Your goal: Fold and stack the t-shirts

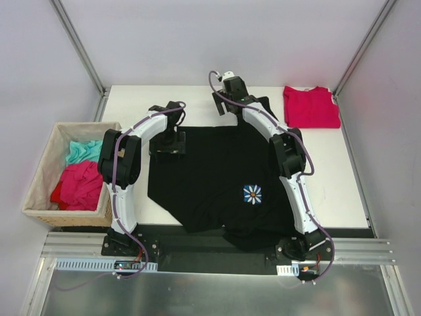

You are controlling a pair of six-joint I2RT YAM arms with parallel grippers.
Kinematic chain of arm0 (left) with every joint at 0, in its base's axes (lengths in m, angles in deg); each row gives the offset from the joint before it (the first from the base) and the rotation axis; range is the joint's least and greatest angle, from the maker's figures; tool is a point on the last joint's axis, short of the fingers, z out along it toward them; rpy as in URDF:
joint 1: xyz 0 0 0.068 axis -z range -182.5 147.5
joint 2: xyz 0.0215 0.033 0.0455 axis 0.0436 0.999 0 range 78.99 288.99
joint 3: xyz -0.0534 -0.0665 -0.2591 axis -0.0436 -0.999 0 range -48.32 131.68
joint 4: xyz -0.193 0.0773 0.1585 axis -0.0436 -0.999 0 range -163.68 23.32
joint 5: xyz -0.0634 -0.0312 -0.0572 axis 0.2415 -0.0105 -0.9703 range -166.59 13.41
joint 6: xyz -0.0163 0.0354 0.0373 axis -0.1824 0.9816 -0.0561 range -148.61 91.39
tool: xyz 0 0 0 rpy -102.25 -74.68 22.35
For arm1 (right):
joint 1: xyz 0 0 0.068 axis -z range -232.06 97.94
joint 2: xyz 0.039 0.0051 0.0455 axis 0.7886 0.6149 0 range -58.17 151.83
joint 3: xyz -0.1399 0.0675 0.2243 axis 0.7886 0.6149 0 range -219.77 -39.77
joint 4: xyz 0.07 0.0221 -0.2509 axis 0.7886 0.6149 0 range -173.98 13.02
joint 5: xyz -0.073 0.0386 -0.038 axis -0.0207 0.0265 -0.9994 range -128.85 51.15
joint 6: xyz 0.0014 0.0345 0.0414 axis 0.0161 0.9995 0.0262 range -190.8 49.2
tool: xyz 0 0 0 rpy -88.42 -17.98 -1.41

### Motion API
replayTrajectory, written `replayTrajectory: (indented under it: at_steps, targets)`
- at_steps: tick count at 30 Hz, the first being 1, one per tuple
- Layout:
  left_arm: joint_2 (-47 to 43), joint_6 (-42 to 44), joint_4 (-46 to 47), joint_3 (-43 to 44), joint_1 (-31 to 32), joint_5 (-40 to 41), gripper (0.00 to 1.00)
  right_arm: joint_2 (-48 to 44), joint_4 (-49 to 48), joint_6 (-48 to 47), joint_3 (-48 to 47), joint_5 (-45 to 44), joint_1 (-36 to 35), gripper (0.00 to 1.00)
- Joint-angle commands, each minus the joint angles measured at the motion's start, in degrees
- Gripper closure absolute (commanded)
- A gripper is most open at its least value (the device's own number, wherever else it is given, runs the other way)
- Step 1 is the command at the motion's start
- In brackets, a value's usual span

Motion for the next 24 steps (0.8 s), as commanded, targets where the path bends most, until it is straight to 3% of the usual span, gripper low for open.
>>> replayTrajectory:
  at_steps: [1,7,13,17,24]
  targets:
    - [-1.6,0.5,-1.8,1.0,0.8,-0.3,0.07,-9.3,-3.6,-2.6,2.9,-1.1,-1.3,0.04]
    - [-4.8,0.0,-1.7,1.6,1.5,0.0,0.07,-25.1,-3.0,1.0,22.2,-3.3,-3.1,0.03]
    - [-3.6,1.0,-1.9,3.0,2.5,0.0,0.07,-29.9,6.8,9.2,35.2,-8.8,-5.3,0.03]
    - [1.1,2.0,-2.9,8.4,2.5,1.9,0.06,-34.4,5.5,11.6,43.3,-7.6,-6.0,0.03]
    - [9.5,1.8,-5.4,12.6,2.4,1.5,0.07,-38.9,6.6,13.1,46.0,-7.4,-6.3,0.03]
